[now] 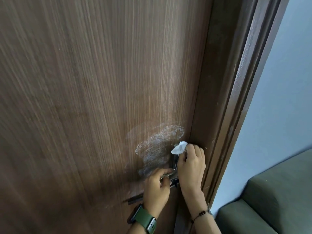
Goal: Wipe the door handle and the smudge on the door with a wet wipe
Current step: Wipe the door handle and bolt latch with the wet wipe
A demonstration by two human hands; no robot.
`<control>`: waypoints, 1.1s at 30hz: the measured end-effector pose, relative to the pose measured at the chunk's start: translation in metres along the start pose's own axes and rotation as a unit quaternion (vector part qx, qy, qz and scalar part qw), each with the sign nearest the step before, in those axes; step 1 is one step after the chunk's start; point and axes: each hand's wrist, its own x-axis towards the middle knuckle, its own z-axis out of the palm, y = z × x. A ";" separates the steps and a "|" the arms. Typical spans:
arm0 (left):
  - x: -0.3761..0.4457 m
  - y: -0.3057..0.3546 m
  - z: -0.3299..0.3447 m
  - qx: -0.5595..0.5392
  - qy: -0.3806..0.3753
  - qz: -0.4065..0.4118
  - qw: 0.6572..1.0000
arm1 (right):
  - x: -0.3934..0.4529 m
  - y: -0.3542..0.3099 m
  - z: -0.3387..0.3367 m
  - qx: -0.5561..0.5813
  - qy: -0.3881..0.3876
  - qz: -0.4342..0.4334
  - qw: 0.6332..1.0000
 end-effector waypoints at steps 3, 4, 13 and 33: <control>-0.001 -0.002 -0.001 0.009 0.003 0.004 1.000 | -0.014 0.002 -0.001 0.002 -0.042 0.021 0.999; -0.001 -0.003 -0.001 0.010 0.002 0.003 1.000 | -0.015 0.004 -0.003 0.004 -0.048 0.020 0.999; -0.001 -0.002 0.002 -0.007 0.014 -0.008 1.000 | -0.013 0.010 -0.006 0.015 -0.064 -0.026 0.998; -0.002 0.001 0.002 0.003 0.008 -0.013 1.000 | 0.003 0.008 -0.006 0.026 -0.018 -0.072 0.997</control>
